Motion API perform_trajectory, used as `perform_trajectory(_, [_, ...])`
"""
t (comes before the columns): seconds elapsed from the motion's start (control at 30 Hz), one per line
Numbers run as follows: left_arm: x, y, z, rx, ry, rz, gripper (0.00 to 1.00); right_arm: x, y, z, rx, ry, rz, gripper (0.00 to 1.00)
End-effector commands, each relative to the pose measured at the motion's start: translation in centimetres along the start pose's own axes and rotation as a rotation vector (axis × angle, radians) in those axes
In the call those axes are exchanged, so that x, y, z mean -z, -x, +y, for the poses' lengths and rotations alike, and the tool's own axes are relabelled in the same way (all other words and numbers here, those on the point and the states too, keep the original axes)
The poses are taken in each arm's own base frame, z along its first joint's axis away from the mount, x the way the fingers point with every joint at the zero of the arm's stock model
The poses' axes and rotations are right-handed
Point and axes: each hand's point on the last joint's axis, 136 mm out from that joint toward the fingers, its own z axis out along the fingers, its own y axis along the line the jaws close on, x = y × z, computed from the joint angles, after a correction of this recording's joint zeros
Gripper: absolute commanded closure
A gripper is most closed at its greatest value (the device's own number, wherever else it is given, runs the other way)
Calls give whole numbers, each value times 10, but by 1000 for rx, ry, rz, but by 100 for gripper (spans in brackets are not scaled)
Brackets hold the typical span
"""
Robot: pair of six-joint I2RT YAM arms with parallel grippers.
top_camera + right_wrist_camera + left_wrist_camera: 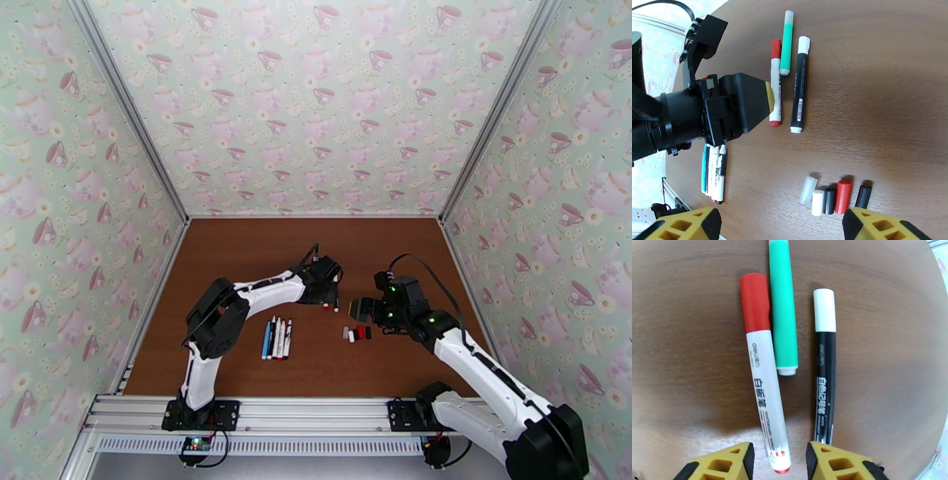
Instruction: Open the pen caps
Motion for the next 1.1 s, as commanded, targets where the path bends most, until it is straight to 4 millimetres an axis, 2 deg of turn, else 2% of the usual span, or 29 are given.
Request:
perform_trajectory(0.0, [-7, 5, 6, -19, 39, 0, 59, 3, 6, 3, 19, -9, -15, 13])
perform_trajectory(0.37, [-26, 11, 15, -30, 94, 21, 62, 4, 2, 0, 17, -17, -17, 13])
perform_trajectory(0.7, [-38, 5, 37, -45, 170, 52, 68, 3, 1, -1, 10, -16, -15, 13])
perform_trajectory(0.97, [-38, -3, 61, -68, 245, 72, 77, 2, 0, -1, 5, -10, -15, 13])
perform_trajectory(1.07, [-30, -5, 62, -51, 203, 63, 81, 1, 0, -1, 1, -7, -15, 13])
